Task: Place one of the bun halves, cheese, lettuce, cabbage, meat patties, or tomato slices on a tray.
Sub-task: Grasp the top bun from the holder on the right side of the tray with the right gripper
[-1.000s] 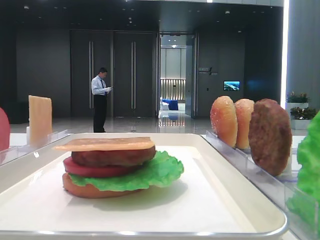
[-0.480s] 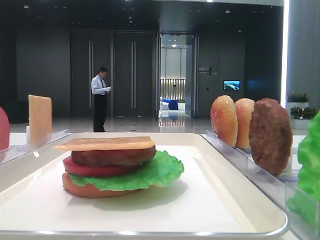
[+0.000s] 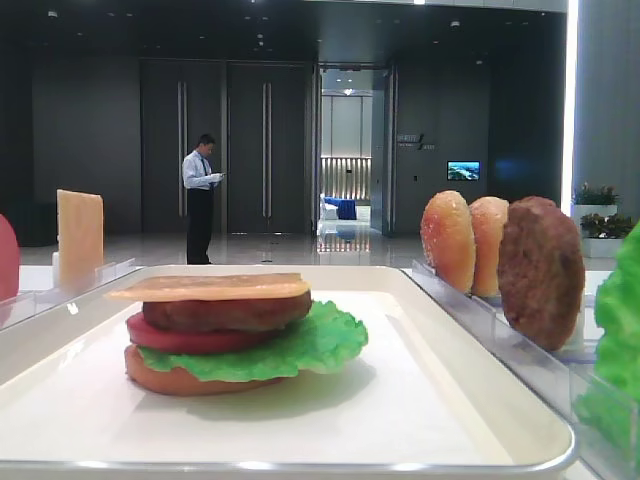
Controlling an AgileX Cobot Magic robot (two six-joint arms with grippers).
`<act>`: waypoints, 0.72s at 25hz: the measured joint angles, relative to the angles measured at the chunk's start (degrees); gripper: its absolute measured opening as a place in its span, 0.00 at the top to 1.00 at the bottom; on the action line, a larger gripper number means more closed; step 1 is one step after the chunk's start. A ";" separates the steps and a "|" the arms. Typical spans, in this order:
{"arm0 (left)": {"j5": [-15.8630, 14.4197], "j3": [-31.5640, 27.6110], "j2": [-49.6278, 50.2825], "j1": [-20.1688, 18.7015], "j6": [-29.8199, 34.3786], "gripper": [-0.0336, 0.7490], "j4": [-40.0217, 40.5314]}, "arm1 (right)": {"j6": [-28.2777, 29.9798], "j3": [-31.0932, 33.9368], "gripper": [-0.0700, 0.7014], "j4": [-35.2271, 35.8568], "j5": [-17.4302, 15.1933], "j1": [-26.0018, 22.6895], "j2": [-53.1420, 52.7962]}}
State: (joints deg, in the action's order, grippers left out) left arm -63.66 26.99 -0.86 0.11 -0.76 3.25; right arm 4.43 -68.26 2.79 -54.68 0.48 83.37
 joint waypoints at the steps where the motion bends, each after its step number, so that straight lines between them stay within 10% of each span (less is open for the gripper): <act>1: 0.00 0.00 0.00 0.00 0.00 0.62 0.00 | 0.00 -1.59 0.37 0.00 -0.34 0.00 1.52; 18: 0.00 0.00 0.00 0.00 0.00 0.70 0.00 | 0.53 -27.89 0.38 -0.17 -12.67 0.11 22.99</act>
State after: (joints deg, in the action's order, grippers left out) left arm -63.66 26.99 -0.86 0.11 -0.76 3.25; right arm 4.96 -96.15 2.61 -67.35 0.58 106.36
